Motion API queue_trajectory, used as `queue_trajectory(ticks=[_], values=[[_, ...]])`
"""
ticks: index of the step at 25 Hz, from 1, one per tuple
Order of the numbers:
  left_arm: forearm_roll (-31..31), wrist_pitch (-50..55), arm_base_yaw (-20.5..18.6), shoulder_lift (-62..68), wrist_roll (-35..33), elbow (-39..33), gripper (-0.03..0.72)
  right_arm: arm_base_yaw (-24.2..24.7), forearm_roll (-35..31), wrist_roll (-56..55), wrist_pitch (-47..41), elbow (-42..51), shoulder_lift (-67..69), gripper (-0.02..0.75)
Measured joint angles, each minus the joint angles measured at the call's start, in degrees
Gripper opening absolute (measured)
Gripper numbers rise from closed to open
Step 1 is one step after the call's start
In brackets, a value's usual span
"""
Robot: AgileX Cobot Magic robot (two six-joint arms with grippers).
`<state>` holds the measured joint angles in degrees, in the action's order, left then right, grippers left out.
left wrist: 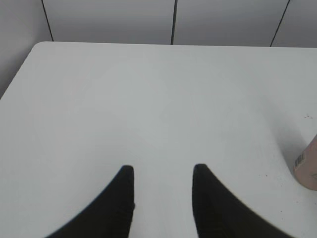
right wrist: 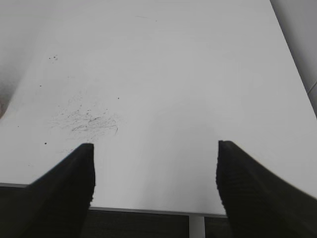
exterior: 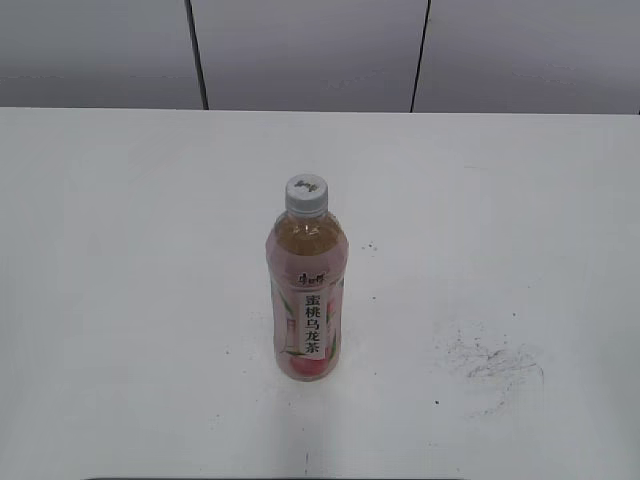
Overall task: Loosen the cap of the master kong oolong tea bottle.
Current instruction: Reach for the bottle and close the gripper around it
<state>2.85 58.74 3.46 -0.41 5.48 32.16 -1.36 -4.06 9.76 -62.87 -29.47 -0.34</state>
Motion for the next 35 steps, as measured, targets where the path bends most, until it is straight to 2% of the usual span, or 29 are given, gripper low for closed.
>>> queue_trajectory(ticks=[29,35], values=[[0.00,0.00,0.00,0.00,0.00,0.00,0.241,0.00,0.00,0.00,0.00,0.00,0.00,0.574],[-2.85,-1.44,0.00,0.00,-1.98,0.33,0.241,0.00,0.00,0.00,0.00,0.00,0.00,0.574]])
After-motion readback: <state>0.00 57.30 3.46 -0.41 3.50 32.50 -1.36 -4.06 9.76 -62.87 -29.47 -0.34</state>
